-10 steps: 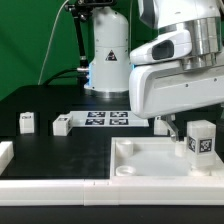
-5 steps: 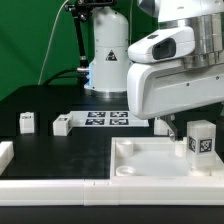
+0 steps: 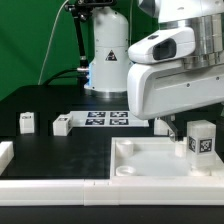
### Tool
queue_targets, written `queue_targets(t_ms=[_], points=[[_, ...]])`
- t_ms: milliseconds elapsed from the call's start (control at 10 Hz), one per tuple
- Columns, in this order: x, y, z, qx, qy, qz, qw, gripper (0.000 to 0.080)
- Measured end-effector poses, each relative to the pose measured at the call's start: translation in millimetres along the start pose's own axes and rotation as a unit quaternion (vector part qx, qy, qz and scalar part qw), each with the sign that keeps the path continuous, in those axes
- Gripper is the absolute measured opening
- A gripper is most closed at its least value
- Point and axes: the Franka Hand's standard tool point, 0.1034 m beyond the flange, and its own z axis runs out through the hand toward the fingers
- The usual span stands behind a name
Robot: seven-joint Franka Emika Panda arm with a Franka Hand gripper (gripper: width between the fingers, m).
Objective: Assemble one leg
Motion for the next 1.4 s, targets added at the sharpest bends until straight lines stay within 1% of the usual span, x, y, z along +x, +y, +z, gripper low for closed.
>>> queue_targets(t_ms=[100, 200, 300, 600, 700, 800, 900, 1000, 1200, 1400], points=[[0.0, 0.0, 0.0, 0.0, 0.0, 0.0, 1.0, 0.0541], [0.0, 0.0, 0.1, 0.0, 0.0, 0.0, 1.0, 0.0369], [0.0, 1.8, -0.3, -0.001, 0.0, 0.001, 1.0, 0.0294], [-0.1, 3.0, -0.3, 0.0, 0.001, 0.044, 0.999, 0.0293], [-0.2, 3.4, 0.4, 0.0, 0.001, 0.091, 0.996, 0.0293], [1.8, 5.8, 0.7, 0.001, 0.008, 0.171, 0.985, 0.0293], [2.0, 6.7, 0.7, 0.002, 0.009, 0.219, 0.976, 0.0293], [1.9, 7.3, 0.7, 0.002, 0.009, 0.264, 0.964, 0.0293], [1.2, 9.2, 0.8, 0.007, 0.007, 0.365, 0.931, 0.0293], [1.3, 9.6, 0.9, 0.004, 0.007, 0.475, 0.88, 0.0293]])
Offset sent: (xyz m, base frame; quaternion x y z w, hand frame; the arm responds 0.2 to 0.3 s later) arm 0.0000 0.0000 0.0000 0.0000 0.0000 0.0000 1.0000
